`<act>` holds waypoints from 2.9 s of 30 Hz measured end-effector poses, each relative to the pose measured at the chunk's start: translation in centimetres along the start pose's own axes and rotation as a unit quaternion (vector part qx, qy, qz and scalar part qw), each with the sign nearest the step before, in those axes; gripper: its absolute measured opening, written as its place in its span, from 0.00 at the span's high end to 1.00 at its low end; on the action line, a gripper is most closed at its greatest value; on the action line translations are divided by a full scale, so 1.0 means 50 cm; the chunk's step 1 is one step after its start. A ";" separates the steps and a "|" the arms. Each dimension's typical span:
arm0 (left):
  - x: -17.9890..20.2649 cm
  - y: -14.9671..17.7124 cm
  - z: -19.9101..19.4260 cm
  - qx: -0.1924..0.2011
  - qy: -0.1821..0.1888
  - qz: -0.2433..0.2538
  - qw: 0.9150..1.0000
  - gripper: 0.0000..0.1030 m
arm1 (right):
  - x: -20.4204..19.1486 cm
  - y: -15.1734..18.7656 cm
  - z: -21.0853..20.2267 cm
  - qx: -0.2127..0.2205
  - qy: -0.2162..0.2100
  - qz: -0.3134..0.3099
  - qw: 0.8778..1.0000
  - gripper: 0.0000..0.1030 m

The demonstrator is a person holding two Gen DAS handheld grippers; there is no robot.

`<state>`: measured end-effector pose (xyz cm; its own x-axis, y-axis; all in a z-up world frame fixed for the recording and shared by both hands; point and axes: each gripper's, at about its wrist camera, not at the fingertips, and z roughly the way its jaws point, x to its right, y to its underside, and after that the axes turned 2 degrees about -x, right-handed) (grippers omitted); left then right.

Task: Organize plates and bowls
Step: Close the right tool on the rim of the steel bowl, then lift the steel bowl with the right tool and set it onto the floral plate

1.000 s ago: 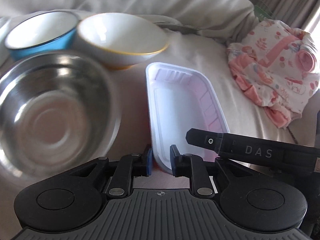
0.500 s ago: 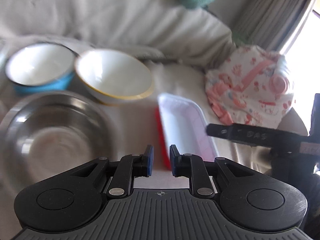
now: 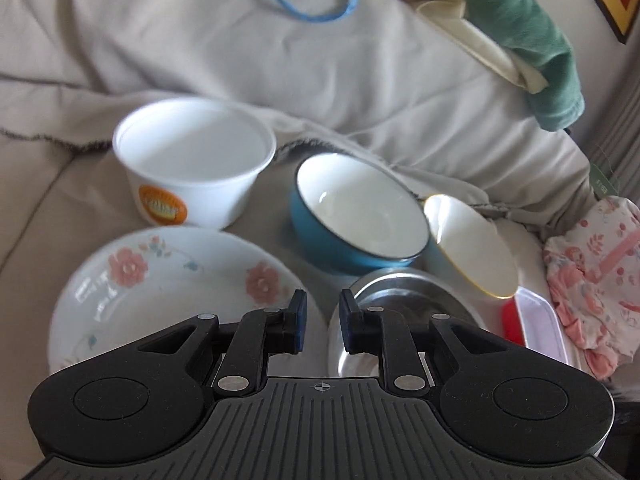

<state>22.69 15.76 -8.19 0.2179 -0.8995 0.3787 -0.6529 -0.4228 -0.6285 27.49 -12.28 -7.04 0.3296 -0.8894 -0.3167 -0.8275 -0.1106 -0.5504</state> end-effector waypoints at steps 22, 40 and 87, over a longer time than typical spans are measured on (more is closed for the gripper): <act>0.035 0.050 0.032 -0.032 0.006 0.042 0.999 0.80 | 0.021 0.063 0.094 -0.008 0.008 -0.023 1.000 0.13; 0.054 0.135 -0.035 -0.119 0.030 0.046 0.991 0.81 | 0.049 0.102 0.019 -0.016 -0.019 -0.028 0.999 0.43; -0.330 0.035 -0.091 -0.002 -0.015 -0.160 0.987 0.80 | -0.288 0.016 0.228 -0.086 -0.045 -0.087 0.992 0.39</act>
<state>14.66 30.36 -12.46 0.4350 -0.7231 0.5366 -0.5495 -0.6852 -0.4780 27.26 5.48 -11.70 0.5063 -0.8081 -0.3009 -0.8176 -0.3390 -0.4654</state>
